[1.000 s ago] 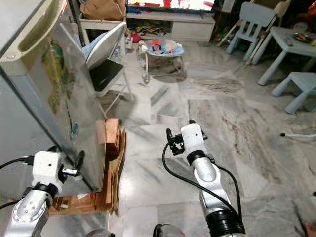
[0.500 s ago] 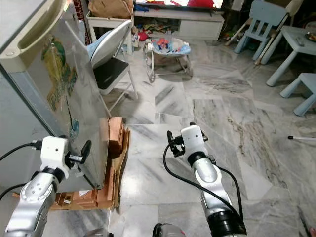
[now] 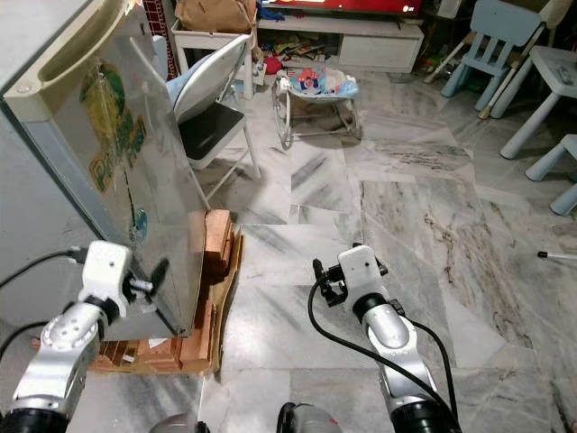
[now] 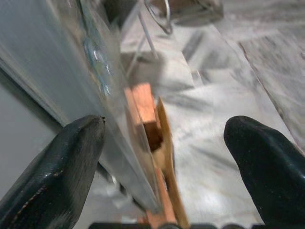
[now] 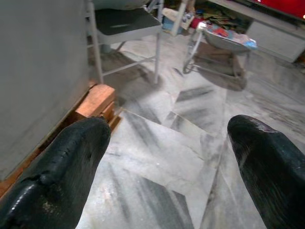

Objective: Restocking fridge

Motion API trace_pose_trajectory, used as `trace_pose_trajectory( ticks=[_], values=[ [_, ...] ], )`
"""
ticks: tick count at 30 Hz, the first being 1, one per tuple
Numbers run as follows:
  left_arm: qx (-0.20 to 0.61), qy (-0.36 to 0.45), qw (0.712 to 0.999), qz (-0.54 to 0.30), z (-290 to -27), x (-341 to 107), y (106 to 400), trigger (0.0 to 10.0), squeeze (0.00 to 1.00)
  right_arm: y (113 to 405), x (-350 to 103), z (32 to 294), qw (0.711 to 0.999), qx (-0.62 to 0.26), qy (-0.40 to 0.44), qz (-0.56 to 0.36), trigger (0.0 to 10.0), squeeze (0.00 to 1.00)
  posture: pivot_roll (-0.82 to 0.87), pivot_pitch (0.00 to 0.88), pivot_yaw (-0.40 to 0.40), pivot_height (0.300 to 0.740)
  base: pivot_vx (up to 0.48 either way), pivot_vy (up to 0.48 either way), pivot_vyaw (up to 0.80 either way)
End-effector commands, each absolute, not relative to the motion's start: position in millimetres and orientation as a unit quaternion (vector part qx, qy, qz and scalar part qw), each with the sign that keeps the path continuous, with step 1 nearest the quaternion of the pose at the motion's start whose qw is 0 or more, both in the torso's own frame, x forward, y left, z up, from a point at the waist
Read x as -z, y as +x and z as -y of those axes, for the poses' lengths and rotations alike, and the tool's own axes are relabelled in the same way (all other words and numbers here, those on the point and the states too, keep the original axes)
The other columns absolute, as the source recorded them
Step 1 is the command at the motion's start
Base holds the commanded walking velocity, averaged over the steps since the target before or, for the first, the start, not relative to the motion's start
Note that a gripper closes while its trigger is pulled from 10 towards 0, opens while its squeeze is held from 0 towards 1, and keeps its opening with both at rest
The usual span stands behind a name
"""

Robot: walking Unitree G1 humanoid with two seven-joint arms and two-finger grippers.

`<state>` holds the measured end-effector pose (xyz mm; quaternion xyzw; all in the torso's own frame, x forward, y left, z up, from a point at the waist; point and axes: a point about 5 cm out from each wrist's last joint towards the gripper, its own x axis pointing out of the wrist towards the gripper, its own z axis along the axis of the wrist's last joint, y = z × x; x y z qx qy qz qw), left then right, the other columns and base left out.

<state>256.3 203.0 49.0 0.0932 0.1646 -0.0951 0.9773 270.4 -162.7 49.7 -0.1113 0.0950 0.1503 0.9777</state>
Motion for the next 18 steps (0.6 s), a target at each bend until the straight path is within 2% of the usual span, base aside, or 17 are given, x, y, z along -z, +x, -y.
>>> trace_pose_trajectory(
  ticks=[1, 9, 18],
  values=[
    [0.08, 0.105, 0.976, -0.173, -210, -47, 257, 10.0, 0.0, 274, -55, 161, 0.978, -0.155, -0.11, -0.086, 10.0, 0.0, 0.05, 0.085, -0.046, 0.74, 0.0, 0.0, 0.0],
    [0.057, 0.099, 0.981, -0.154, -212, -56, 273, 10.0, 0.0, 275, -56, 157, 0.977, -0.163, -0.109, -0.087, 10.0, 0.0, 0.05, 0.078, -0.048, 0.74, 0.0, 0.0, 0.0],
    [0.081, 0.089, 0.983, -0.137, -194, -64, 296, 10.0, 0.0, 279, -56, 150, 0.976, -0.171, -0.104, -0.087, 10.0, 0.0, 0.05, 0.084, -0.048, 0.74, 0.0, 0.0, 0.0]
  ],
)
